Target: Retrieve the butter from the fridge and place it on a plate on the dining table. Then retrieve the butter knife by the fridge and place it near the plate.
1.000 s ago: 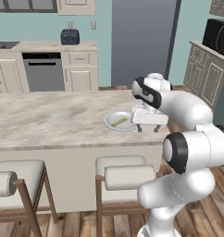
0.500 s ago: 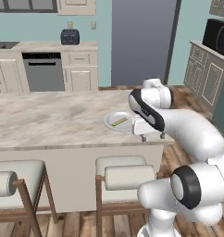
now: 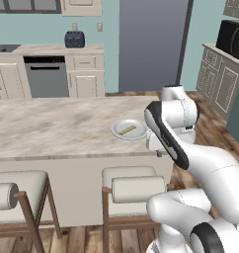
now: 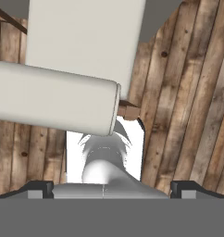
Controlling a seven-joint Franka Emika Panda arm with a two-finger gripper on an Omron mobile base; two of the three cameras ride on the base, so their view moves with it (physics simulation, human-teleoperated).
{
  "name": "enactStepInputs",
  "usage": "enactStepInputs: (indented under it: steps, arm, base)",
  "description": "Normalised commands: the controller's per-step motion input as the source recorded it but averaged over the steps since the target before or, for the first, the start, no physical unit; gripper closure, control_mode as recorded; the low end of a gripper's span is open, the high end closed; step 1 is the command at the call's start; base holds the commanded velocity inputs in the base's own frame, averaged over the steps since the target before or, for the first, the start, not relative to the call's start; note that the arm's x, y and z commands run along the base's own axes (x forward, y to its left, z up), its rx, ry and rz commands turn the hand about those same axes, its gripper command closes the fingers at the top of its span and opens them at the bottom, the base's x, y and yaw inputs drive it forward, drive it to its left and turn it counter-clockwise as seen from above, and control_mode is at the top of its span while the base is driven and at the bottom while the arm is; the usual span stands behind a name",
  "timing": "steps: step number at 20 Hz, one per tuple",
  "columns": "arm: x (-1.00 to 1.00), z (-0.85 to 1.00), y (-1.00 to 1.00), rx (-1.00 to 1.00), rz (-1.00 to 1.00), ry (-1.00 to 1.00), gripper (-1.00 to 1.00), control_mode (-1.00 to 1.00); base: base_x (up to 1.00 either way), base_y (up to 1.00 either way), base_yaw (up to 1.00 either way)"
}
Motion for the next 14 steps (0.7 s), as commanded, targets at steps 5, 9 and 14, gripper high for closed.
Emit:
enactStepInputs:
  steps: [5, 9, 14]
  arm:
    - [0.00, 0.00, 0.00, 0.00, 0.00, 0.00, -1.00, -1.00]
    - [-0.16, 0.00, 0.08, 0.00, 0.00, 0.00, -1.00, 1.00]
    - [0.00, 0.00, 0.00, 0.00, 0.00, 0.00, -1.00, 1.00]
  base:
    - [0.00, 0.00, 0.00]
    - [-0.12, 0.07, 0.01]
    - [-0.65, 0.39, 0.04]
